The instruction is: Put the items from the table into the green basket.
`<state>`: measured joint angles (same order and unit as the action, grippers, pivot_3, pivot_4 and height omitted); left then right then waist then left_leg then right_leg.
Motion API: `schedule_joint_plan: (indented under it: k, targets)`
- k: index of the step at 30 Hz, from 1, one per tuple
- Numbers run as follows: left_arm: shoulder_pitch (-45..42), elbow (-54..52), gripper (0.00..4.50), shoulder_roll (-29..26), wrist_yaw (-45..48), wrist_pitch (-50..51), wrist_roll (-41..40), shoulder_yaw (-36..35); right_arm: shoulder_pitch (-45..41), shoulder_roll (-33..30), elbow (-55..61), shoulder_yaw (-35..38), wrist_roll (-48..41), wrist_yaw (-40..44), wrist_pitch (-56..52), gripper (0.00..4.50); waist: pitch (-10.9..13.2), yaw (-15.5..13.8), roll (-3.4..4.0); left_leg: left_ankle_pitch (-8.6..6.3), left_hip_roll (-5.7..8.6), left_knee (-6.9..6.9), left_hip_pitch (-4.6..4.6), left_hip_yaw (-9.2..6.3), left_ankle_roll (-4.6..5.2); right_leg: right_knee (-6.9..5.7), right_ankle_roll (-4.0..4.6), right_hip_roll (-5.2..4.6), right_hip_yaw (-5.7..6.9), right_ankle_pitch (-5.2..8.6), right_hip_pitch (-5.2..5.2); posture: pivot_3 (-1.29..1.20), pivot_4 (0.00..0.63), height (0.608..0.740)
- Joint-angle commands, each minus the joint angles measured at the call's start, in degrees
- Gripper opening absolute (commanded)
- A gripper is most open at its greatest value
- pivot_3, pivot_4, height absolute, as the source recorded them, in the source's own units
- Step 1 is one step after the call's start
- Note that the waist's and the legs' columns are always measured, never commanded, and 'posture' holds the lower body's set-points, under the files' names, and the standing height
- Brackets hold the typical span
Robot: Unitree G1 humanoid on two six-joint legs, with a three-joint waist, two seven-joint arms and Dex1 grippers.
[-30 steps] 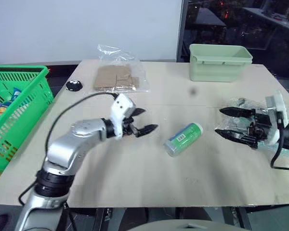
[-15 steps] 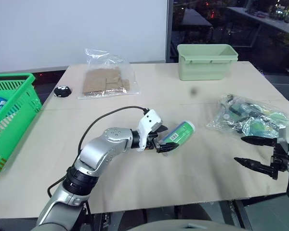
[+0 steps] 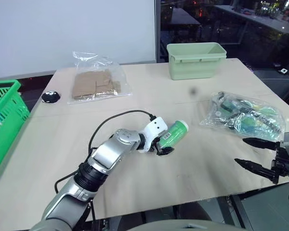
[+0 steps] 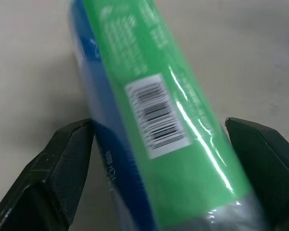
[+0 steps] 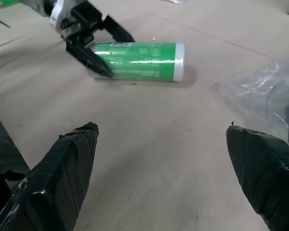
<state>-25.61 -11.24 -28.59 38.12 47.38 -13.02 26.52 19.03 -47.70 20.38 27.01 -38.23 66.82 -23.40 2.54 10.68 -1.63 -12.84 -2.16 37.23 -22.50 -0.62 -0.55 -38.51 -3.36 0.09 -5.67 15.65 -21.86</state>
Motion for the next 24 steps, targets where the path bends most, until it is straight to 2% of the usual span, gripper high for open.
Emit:
schedule_joint_plan:
  k: [1, 2, 4, 8, 10, 12, 18, 24]
  targets:
    - [0.66, 0.46, 2.94, 1.06, -2.36, 0.2, 2.43, -0.45, -0.09, 0.06, 1.13, 2.22, -0.29, -0.09, 1.52, 4.5, -0.02, -0.05, 0.04, 0.0, 0.0, -0.01, 0.08, -0.03, 0.0, 0.02, 0.03, -0.01, 0.03, 0.02, 0.08, -0.22, 0.016, 0.74]
    - [0.68, 0.79, 2.6, 1.42, -3.03, -0.17, 2.95, -0.82, -0.09, 0.06, 1.01, 2.19, -0.25, -0.03, 1.67, 4.5, -0.04, -0.05, 0.05, 0.0, 0.01, -0.01, 0.13, -0.02, 0.0, 0.02, 0.2, -0.03, 0.03, 0.11, 0.13, -0.22, 0.016, 0.74]
    - [0.85, 1.22, 2.43, 2.6, -4.32, -0.91, 3.03, -2.58, -0.26, -0.01, 0.55, 2.05, -0.03, 0.14, 2.09, 4.5, -0.07, -0.07, 0.11, 0.0, 0.04, -0.01, 0.15, -0.01, 0.0, 0.04, 0.2, -0.04, 0.01, 0.12, 0.16, -0.22, 0.019, 0.74]
    - [2.16, 0.83, 2.4, 3.23, -4.85, -3.19, 2.59, -6.28, -1.68, -0.07, -0.19, 1.05, -0.33, 0.66, 2.84, 4.5, -0.05, -0.1, 0.12, 0.0, 0.11, 0.0, 0.2, 0.02, 0.0, 0.09, 0.19, -0.09, -0.09, 0.11, 0.24, -0.2, 0.021, 0.74]
    - [3.41, 0.47, 2.4, 3.73, -6.07, -5.23, 1.84, -10.29, -3.35, 0.06, -0.22, -0.22, -0.82, 1.45, 3.3, 4.5, -0.02, 0.11, 0.13, 0.0, 0.11, -0.01, 0.23, 0.06, 0.0, 0.09, 0.17, -0.09, -0.14, 0.09, 0.24, -0.18, 0.02, 0.74]
    - [4.57, 0.07, 2.4, 3.4, -8.18, -5.92, 1.13, -16.08, -6.1, 0.04, -0.1, -2.68, 0.03, 2.18, 4.48, 4.5, 0.06, 0.41, 0.08, 0.0, 0.09, -0.04, 0.22, 0.03, 0.0, 0.09, 0.16, -0.04, -0.14, 0.09, 0.23, -0.15, 0.018, 0.74]
    - [9.26, 0.2, 2.4, -4.58, -9.42, -14.16, 1.71, -31.35, -20.11, 1.33, -0.28, -9.15, -4.43, 0.68, 0.54, 4.5, 0.15, 0.76, 0.11, 0.0, -0.02, -0.35, 0.24, -0.04, 0.0, 0.08, -0.04, 0.15, -0.16, -0.03, 0.11, -0.05, 0.001, 0.74]
    - [5.51, 1.63, 2.4, -7.86, -18.54, -13.46, 0.75, -49.1, -35.68, 4.61, -3.95, -15.95, -7.11, 1.51, -2.85, 4.5, 0.33, -3.46, -0.08, 0.0, 0.0, -0.41, 0.07, -0.32, 0.01, 0.22, -0.03, 0.13, 0.1, -0.03, 0.07, 0.03, 0.0, 0.74]
